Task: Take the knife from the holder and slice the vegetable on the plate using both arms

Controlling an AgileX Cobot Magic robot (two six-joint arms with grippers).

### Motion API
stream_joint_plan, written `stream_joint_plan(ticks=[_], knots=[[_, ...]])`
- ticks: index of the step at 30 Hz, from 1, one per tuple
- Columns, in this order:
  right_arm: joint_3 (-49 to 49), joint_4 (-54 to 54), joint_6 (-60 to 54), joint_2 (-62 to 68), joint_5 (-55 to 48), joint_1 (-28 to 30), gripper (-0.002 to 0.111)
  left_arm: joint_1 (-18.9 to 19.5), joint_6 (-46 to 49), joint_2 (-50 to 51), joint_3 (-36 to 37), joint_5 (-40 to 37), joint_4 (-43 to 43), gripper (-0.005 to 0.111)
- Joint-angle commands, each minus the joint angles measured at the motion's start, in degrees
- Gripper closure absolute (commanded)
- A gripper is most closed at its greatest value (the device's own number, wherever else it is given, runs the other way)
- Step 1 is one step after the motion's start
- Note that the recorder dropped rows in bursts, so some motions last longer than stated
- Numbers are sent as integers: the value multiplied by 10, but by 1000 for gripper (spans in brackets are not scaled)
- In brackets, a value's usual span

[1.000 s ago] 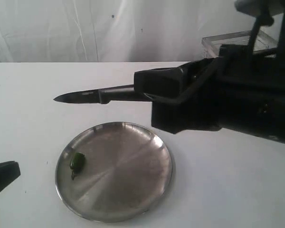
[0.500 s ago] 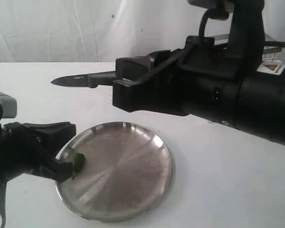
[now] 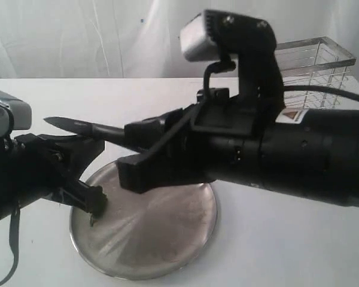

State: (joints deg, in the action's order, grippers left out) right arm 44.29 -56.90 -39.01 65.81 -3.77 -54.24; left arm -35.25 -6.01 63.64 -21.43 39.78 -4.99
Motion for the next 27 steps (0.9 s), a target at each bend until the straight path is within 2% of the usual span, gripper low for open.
stream_joint_plan(ticks=[1, 15, 19, 21, 25, 27], knots=[[3, 3, -11, 12, -47, 0, 108, -4, 9, -3, -5, -3, 0, 91], [3, 17, -13, 29, -67, 0, 108, -4, 4, -3, -5, -10, 0, 91], [3, 17, -13, 29, -65, 0, 108, -4, -40, -3, -5, -4, 4, 91], [3, 17, -13, 29, -61, 0, 108, -4, -73, -3, -6, 1, 34, 91], [3, 17, -13, 29, -58, 0, 108, -4, -175, -3, -7, 37, 176, 91], [3, 17, -13, 29, -56, 0, 108, -4, -227, -3, -8, 41, 219, 91]])
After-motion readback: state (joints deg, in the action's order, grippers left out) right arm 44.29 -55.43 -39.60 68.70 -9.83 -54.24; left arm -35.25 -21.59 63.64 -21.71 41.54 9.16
